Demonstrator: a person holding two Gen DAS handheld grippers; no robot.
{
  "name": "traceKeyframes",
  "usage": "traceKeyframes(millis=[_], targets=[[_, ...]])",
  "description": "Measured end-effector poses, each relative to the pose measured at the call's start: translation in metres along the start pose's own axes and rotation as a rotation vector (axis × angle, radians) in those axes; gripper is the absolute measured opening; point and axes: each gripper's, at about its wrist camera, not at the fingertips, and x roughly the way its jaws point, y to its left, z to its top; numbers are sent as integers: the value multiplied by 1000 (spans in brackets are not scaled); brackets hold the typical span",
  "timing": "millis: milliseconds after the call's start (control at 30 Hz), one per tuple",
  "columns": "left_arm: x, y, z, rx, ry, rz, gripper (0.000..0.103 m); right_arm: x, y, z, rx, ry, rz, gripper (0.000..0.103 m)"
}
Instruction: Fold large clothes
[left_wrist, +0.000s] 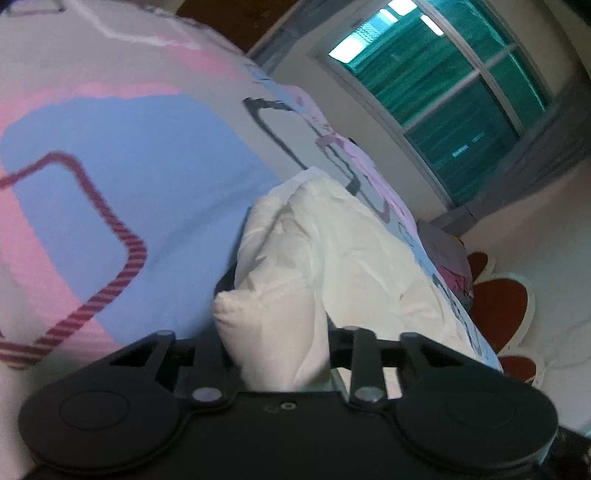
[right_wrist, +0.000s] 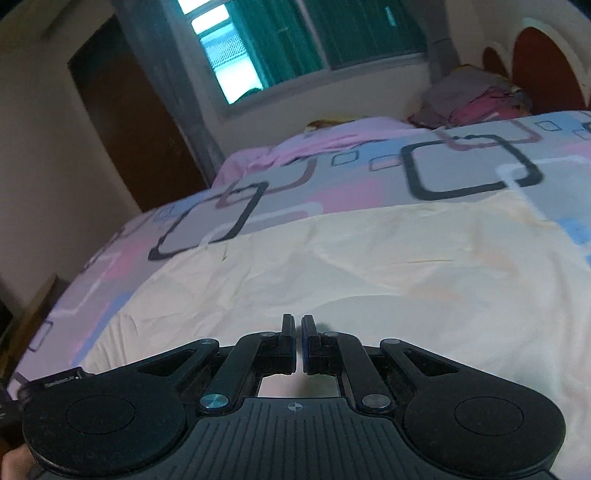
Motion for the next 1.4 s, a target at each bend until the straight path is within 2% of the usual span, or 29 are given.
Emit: traceKeyframes(millis=[100, 233, 400, 633, 867, 900, 967, 1000, 1133, 1200, 1300, 1367, 1400], targets=[[-2, -8, 3, 78, 20, 10, 26, 12, 11, -5, -24, 27, -17, 5], [-3, -10, 5, 114, 37, -7, 25, 43, 7, -23, -52, 133, -103, 5], [-16, -30, 8, 190, 8, -53, 22, 56, -2, -36, -34, 135, -119, 4], [-44, -88, 8, 380, -50, -151, 22, 60, -10, -34, 13, 141, -112, 4], [-62, -167, -18, 612, -59, -262, 22, 56, -31, -25, 82, 162, -39, 4], [-62, -176, -23, 628, -52, -269, 22, 52, -36, -21, 120, 163, -20, 4], [-60, -196, -31, 665, -47, -271, 22, 24, -54, -12, 218, 56, 18, 4], [-58, -204, -33, 681, -38, -273, 22, 8, -65, -7, 222, 11, 20, 4], [-53, -240, -55, 773, -25, -257, 22, -40, -123, 10, 258, -51, -68, 4], [-51, -257, -71, 818, -23, -251, 22, -59, -150, 14, 263, -54, -128, 4], [-46, -280, -96, 898, -2, -264, 22, -92, -191, 14, 276, -115, -169, 4], [-37, -295, -116, 959, 36, -272, 22, -94, -218, 15, 299, -86, -179, 4], [-30, -303, -126, 985, 63, -279, 22, -89, -228, 14, 317, -56, -149, 4]])
